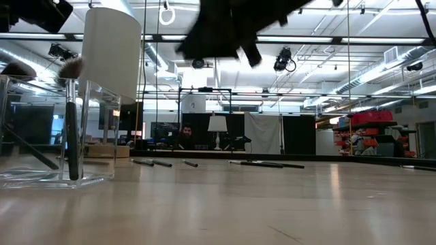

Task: Put items in baskets/containers
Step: Put the eye groomer brush into the transparent organizer

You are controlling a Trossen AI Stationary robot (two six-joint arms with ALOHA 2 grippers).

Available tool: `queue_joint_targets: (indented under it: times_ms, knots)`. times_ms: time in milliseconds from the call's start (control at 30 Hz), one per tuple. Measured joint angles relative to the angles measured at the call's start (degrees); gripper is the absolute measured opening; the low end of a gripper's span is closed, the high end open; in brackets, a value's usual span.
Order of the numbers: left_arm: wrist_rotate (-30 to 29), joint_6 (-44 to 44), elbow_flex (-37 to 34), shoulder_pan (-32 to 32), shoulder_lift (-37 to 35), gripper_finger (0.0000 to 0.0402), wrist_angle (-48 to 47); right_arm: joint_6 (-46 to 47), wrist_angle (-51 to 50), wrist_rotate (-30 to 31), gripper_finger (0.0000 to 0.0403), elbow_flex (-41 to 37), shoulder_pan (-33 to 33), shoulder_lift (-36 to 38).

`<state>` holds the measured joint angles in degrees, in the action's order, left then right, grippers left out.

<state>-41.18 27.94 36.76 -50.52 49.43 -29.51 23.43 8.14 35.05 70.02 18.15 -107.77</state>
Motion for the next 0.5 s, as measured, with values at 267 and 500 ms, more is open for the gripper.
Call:
queue_joint_targets:
  times_ms: [267, 500]
  knots:
    - [-5.1, 1.6, -4.4, 1.6, -2.1, 0.011, 0.2, 11.7, -24.9, -2.7, 0.0132, 0.0, -8.4, 0.0]
    - [-3.4, 1.9, -10.0, 4.5, -8.9, 0.011, 1.6, 8.4, -36.5, -5.4, 0.0165, 0.0, -15.0, 0.0]
